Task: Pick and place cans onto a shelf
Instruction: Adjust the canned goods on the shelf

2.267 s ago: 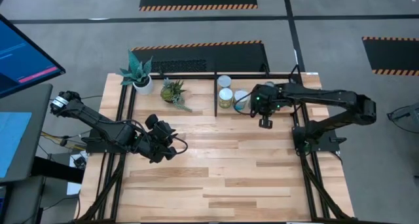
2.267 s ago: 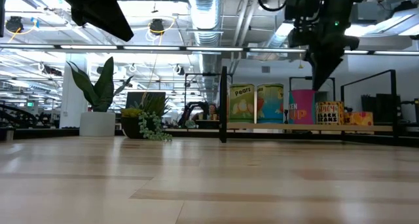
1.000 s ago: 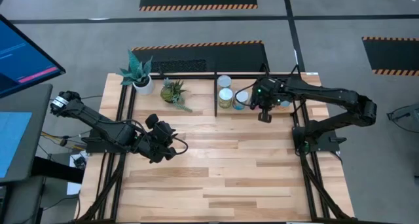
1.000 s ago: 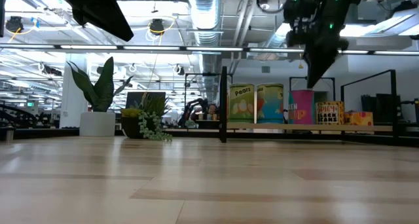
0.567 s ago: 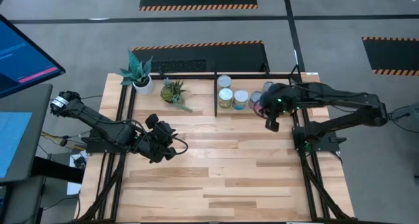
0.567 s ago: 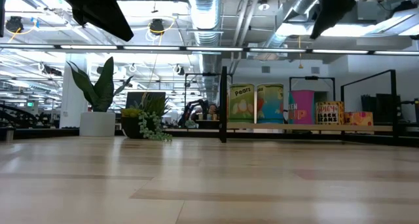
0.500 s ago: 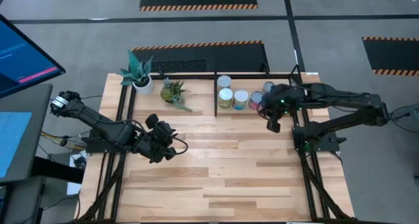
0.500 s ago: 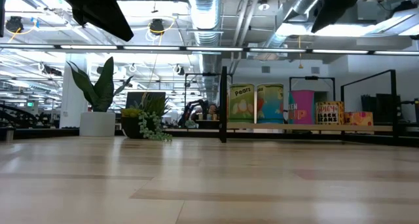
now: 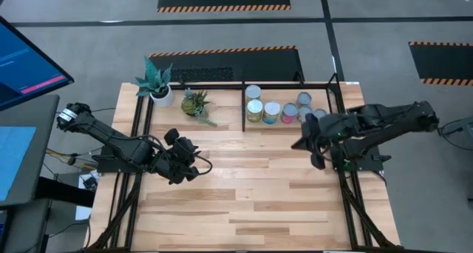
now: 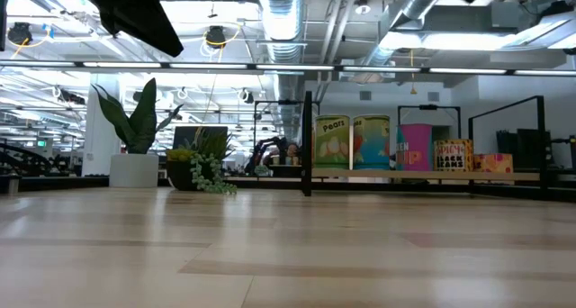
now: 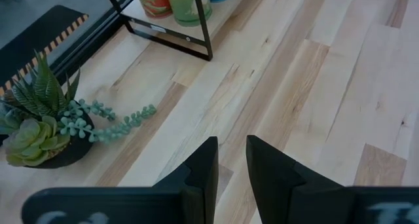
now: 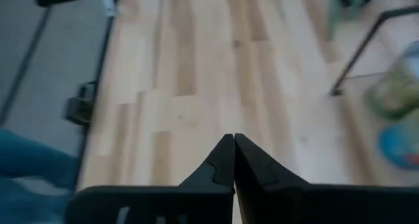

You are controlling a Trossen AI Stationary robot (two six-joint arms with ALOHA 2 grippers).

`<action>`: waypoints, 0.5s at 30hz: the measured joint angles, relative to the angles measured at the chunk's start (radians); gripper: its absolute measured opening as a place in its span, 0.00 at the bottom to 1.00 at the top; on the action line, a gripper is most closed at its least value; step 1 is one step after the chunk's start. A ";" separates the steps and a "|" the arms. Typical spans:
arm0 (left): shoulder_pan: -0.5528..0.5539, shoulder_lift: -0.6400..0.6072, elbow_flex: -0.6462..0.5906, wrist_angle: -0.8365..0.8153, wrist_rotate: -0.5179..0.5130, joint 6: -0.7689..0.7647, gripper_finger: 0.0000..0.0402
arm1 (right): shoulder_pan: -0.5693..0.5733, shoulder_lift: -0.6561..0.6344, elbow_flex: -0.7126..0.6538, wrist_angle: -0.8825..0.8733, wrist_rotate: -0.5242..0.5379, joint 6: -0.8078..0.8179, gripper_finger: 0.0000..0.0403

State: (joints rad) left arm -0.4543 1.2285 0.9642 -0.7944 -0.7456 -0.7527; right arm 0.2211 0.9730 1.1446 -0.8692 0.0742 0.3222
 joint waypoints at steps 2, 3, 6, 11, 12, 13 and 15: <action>0.000 0.000 0.000 0.000 0.000 0.004 0.17 | 0.051 0.000 0.000 -0.002 0.000 0.076 0.06; 0.000 0.000 0.000 0.000 0.000 0.008 0.17 | 0.076 0.001 0.000 -0.005 0.000 0.112 0.06; 0.000 0.000 0.000 0.000 0.000 0.015 0.17 | 0.146 0.015 0.001 -0.012 0.000 0.193 0.06; 0.000 0.000 0.000 0.000 0.000 0.015 0.17 | 0.242 0.045 0.001 -0.014 0.001 0.283 0.04; 0.000 0.000 0.000 0.000 0.000 0.015 0.17 | 0.256 0.053 0.001 -0.017 0.001 0.292 0.04; 0.000 0.000 0.000 0.000 0.000 0.016 0.17 | 0.269 0.060 0.000 -0.017 0.002 0.301 0.04; 0.000 0.000 0.000 0.000 0.001 0.016 0.17 | 0.289 0.073 0.001 -0.016 0.004 0.314 0.04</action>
State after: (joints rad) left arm -0.4542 1.2285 0.9642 -0.7944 -0.7448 -0.7368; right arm 0.5100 1.0464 1.1454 -0.8857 0.0784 0.6364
